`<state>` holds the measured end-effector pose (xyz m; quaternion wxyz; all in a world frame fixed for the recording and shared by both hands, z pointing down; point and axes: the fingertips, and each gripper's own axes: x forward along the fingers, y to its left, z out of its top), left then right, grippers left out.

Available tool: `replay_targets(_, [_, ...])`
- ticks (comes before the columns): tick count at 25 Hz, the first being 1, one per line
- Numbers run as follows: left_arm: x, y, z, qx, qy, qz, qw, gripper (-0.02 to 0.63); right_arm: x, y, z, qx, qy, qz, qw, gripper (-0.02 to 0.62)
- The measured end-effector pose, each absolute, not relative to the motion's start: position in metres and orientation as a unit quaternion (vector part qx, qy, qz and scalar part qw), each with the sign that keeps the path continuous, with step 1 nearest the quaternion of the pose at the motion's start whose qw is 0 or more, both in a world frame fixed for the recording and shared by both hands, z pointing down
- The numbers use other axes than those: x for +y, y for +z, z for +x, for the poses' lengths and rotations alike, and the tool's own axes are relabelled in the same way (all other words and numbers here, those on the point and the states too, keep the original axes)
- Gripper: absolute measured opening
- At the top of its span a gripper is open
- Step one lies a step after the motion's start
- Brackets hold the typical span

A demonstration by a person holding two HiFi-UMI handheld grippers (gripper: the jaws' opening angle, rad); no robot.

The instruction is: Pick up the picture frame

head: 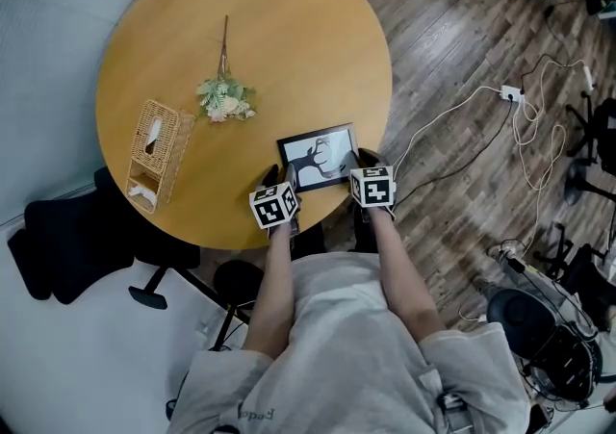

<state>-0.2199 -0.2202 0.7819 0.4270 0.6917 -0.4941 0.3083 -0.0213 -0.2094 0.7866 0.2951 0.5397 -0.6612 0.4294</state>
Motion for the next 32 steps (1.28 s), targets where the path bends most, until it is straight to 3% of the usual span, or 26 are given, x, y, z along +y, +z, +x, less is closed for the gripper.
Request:
replay_targets(14, [-0.219,0.784,-0.221,-0.468,0.320,0.698,0.438,0.158,-0.209,0.790,-0.025,-0.670,0.455,0.517,0.278,0.078])
replay_targets(15, [-0.219,0.784,-0.218,-0.468,0.321,0.698,0.436,0.147,-0.208,0.790,-0.025,-0.668,0.451,0.520,0.283,0.077])
replay_targets(16, [-0.219,0.784,-0.215,-0.472,0.322,0.697,0.434,0.095,-0.208,0.790,-0.025,-0.665,0.447,0.524,0.288,0.077])
replay_targets(32, [-0.226,0.765,-0.214,-0.511,0.312,0.691,0.406,0.088,-0.213,0.765,-0.024,-0.663,0.418,0.553,0.281,0.074])
